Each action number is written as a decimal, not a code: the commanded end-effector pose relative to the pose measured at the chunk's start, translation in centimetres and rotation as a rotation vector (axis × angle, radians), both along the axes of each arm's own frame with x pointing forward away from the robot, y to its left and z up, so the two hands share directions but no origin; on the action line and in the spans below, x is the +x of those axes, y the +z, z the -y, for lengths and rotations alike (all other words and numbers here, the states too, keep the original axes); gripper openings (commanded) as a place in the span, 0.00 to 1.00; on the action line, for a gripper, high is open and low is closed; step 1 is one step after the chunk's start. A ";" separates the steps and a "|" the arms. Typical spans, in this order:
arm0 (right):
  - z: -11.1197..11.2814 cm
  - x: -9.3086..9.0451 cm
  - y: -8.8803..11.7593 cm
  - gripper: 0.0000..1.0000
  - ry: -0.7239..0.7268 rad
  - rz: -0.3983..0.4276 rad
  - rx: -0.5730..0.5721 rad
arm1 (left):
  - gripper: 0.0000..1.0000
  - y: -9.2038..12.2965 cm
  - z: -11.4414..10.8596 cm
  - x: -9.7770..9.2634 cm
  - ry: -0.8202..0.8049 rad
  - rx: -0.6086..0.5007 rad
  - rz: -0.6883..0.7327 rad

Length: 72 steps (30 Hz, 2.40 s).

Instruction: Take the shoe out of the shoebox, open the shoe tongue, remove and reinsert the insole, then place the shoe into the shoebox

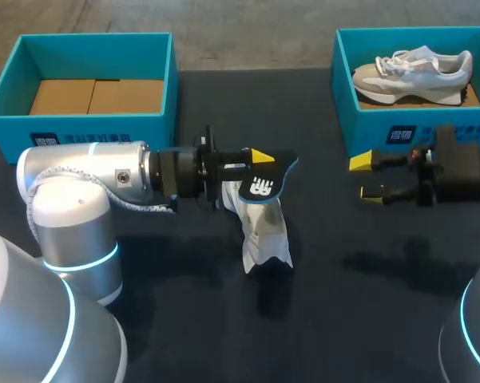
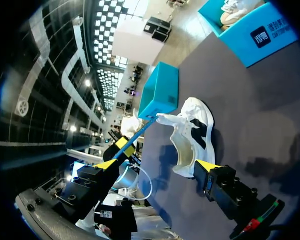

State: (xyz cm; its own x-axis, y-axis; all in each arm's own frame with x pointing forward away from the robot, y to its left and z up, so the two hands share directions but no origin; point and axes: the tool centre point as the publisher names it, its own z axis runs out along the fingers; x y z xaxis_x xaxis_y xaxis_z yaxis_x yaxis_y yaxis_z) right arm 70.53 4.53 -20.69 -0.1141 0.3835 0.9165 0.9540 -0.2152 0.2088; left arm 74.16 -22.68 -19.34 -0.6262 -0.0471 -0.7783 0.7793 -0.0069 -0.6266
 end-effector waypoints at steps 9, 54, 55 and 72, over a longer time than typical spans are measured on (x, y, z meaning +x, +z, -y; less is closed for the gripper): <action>-0.1 -0.1 0.1 1.00 -0.004 -0.001 -0.003 | 0.00 -0.1 0.1 0.0 0.002 -0.002 0.001; -0.1 -0.1 0.1 1.00 -0.004 -0.001 -0.003 | 0.00 -0.1 0.1 0.0 0.002 -0.002 0.001; -0.1 -0.1 0.1 1.00 -0.004 -0.001 -0.003 | 0.00 -0.1 0.1 0.0 0.002 -0.002 0.001; -2.7 -0.7 -5.0 1.00 0.000 0.114 -0.154 | 0.00 -0.3 -0.8 -1.2 0.009 -0.072 -0.138</action>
State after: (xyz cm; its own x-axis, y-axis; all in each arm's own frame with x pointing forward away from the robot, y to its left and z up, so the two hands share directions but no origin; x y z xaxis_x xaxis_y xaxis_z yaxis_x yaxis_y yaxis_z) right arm 69.09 5.78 -24.37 -0.2146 0.5166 0.8289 0.9221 -0.1726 0.3463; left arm 73.30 -22.04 -19.31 -0.7272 -0.0903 -0.6804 0.6854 -0.0422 -0.7269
